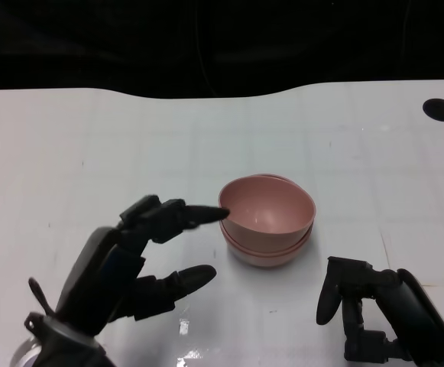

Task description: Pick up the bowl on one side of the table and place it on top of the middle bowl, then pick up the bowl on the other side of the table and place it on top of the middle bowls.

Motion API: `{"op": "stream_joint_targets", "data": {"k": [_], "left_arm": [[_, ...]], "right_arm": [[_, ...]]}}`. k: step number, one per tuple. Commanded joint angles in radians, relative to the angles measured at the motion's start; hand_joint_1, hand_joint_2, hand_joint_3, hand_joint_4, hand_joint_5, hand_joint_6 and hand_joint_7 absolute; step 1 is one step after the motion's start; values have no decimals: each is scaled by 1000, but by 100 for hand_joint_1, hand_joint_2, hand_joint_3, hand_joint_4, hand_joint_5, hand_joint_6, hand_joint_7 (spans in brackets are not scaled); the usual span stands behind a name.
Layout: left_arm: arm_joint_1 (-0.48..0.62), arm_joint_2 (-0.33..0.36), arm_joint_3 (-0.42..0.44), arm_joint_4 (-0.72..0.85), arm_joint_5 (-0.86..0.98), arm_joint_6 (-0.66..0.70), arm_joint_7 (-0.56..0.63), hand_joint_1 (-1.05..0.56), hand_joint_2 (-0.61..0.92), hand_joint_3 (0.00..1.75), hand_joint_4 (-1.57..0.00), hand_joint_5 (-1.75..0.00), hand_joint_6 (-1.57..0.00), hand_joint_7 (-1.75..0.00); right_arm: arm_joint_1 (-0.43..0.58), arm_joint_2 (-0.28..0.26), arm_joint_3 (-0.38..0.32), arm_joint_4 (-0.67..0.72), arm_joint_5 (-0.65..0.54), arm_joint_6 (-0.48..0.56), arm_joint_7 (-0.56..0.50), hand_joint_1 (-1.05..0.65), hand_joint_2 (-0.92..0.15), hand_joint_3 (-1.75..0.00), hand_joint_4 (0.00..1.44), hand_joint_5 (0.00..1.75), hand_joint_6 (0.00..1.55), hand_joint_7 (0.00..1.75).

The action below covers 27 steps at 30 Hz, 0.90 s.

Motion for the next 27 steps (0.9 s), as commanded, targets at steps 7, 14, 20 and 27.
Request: {"op": "stream_joint_targets", "data": {"k": [7, 14, 20, 27], "left_arm": [[106, -61, 26, -174, -286, 251, -166, -16, 58, 97, -65, -141, -63, -121], [136, -86, 65, -212, -399, 355, -245, -9, 53, 118, -74, -148, -72, -127], [130, -112, 94, -168, -448, 353, -310, -11, 50, 123, -80, -164, -79, -133], [138, -132, 118, -127, -450, 341, -354, -16, 46, 125, -77, -174, -75, -147]], "right_arm": [[0, -9, -4, -9, 5, 0, 0, -7, -16, -166, 96, 175, 83, 155], [-1, -12, -7, -5, 9, -5, 1, -8, -16, -166, 96, 175, 83, 155], [4, -19, -13, -2, 17, -11, 5, -7, -16, -165, 95, 175, 83, 154], [9, -23, -17, -3, 24, -14, 11, -7, -17, -165, 95, 175, 83, 154]]}}
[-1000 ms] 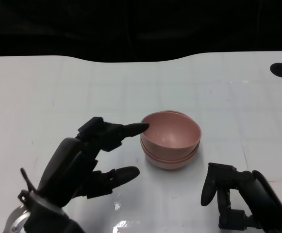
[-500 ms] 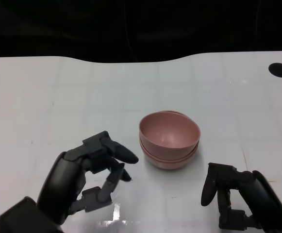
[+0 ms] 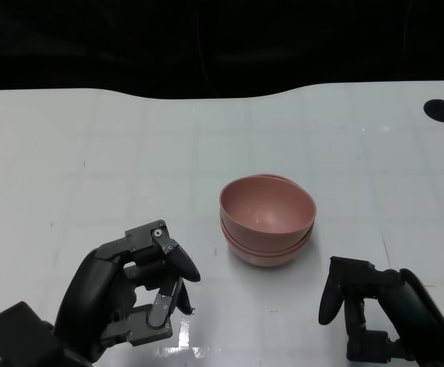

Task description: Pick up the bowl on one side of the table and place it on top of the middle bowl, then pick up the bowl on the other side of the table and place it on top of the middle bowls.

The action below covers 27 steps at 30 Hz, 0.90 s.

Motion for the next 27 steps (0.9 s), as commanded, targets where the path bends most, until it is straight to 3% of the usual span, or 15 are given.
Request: {"op": "stream_joint_targets", "data": {"k": [1, 7, 18, 27], "left_arm": [[11, -1, 24, 19, -9, -9, -19, -17, 45, 125, -78, -175, -75, -148], [14, -9, 47, 41, 4, -13, -22, -20, 45, 124, -81, -175, -75, -150], [21, -15, 60, 7, 71, 104, 24, -20, 43, 131, -85, -175, -74, -154], [27, -28, 64, 4, 82, 101, 25, -19, 41, 136, -86, -175, -74, -156]], "right_arm": [[9, -17, -12, -4, 15, -13, 1, -7, -17, -165, 95, 175, 83, 154], [15, -18, -15, -10, 14, -20, 0, -7, -18, -165, 95, 175, 82, 154], [24, -28, -27, -10, 24, -36, 2, -5, -19, -163, 94, 175, 82, 153], [27, -29, -31, -6, 29, -41, 5, -4, -19, -162, 94, 175, 82, 151]]}}
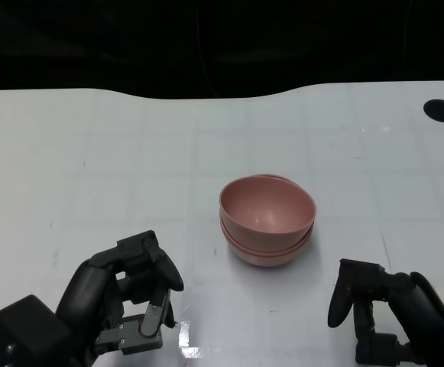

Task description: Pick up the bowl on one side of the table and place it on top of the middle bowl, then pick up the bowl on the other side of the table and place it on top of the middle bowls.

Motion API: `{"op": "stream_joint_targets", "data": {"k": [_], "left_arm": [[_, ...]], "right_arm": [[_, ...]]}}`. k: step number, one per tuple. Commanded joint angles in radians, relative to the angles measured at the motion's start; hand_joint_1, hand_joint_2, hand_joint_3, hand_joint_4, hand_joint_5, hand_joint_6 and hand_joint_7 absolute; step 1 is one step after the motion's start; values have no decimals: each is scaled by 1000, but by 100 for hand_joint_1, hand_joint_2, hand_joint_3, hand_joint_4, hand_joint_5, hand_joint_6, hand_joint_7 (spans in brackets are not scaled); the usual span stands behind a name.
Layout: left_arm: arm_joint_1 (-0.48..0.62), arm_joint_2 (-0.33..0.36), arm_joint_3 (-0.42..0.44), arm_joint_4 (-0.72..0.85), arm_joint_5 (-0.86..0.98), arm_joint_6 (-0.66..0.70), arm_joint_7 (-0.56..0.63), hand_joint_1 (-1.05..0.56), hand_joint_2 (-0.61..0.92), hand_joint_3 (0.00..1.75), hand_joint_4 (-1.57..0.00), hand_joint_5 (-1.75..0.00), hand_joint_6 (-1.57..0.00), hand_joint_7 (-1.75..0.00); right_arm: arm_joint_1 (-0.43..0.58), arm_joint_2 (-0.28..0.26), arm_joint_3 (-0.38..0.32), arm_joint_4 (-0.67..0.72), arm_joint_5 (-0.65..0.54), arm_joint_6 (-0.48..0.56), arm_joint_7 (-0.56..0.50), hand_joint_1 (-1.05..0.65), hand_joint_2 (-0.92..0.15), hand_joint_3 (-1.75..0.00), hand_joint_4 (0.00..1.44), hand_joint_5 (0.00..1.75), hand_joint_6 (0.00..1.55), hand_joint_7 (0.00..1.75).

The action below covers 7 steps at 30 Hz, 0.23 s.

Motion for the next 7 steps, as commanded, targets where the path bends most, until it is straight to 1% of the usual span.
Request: {"op": "stream_joint_targets", "data": {"k": [1, 7], "left_arm": [[11, 1, 12, -10, 3, -7, 6, -19, 41, 136, -86, -175, -74, -156], [11, 0, 14, -3, 10, -19, 3, -20, 41, 135, -86, -175, -73, -156]], "right_arm": [[8, -15, -10, -3, 13, -11, 2, -4, -19, -162, 94, 175, 82, 151], [10, -15, -14, -7, 15, -9, 3, -3, -19, -161, 93, 175, 82, 149]]}}
